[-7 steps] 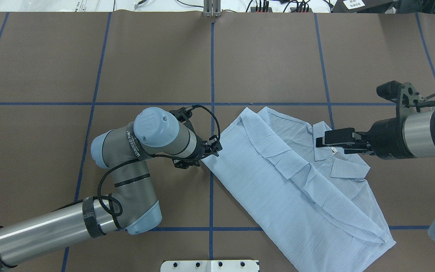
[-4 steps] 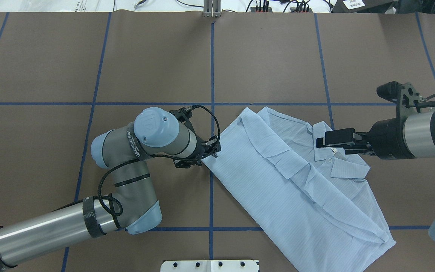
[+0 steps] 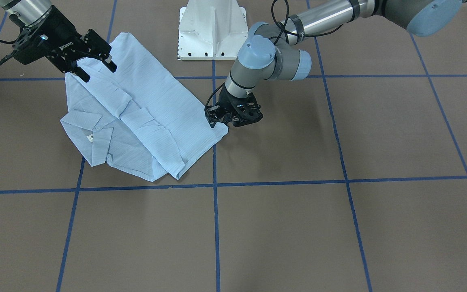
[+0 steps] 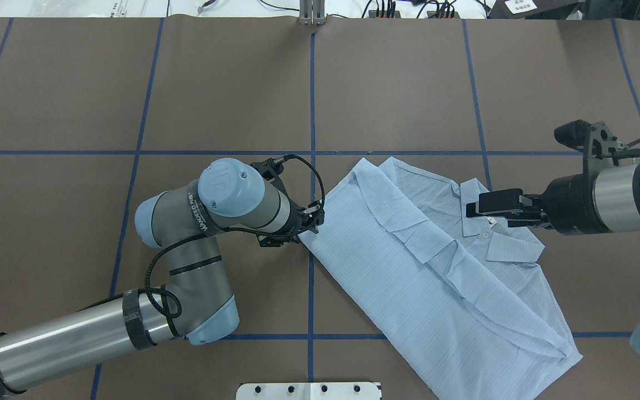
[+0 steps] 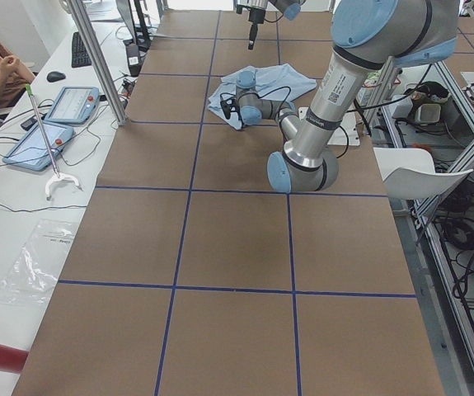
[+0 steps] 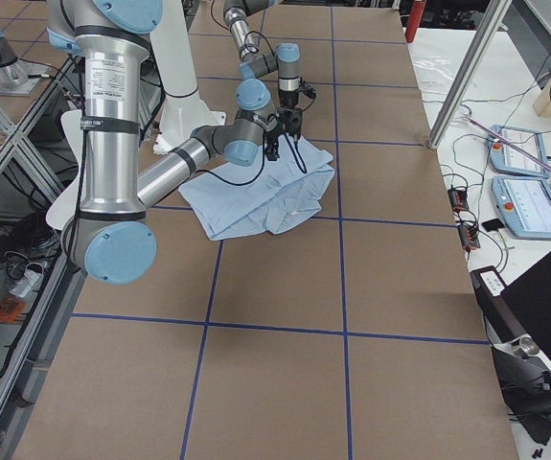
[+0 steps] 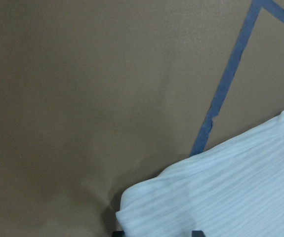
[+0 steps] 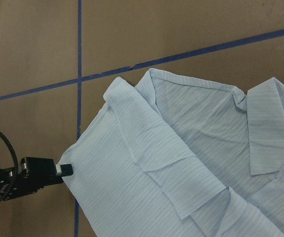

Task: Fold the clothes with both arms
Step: 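Pull the grasped shirt corner with the left gripper, turning the shirt lengthwise, then release the shirt and withdraw the left gripper while the right gripper approaches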

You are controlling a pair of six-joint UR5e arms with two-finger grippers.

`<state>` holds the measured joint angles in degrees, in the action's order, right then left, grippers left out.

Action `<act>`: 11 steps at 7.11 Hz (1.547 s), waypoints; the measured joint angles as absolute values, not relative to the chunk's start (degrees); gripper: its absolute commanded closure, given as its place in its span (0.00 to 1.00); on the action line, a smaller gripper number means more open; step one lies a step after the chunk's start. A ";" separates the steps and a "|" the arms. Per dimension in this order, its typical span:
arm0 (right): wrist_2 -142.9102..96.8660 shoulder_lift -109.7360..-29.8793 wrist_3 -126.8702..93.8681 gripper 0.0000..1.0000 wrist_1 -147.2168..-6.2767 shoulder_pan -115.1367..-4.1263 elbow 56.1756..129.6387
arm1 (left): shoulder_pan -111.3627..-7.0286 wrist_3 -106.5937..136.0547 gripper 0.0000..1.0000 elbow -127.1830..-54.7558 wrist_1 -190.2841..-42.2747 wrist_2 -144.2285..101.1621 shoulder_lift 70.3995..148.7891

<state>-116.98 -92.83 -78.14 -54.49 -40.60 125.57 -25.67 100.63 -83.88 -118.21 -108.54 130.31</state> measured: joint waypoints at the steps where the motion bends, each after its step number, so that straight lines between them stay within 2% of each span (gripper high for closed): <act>1: -116.96 -92.86 -78.14 0.00 -54.49 -40.60 125.54 | -25.68 100.63 1.00 -83.86 -118.21 -108.56 130.50; 5: -116.90 -93.05 -78.00 0.00 -54.49 -40.88 124.87 | -26.52 100.64 1.00 -84.10 -118.21 -108.76 131.12; 9: -116.60 -93.00 -77.79 0.00 -54.49 -41.67 124.16 | -34.75 97.15 1.00 -83.39 -116.17 -108.77 131.07; 11: -116.47 -92.95 -77.78 0.00 -54.49 -42.03 124.15 | -38.95 92.33 1.00 -79.72 -115.90 -107.77 131.60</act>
<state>-116.47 -92.95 -77.78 -54.49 -42.03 124.15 -38.95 92.33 -79.72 -115.90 -107.77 131.60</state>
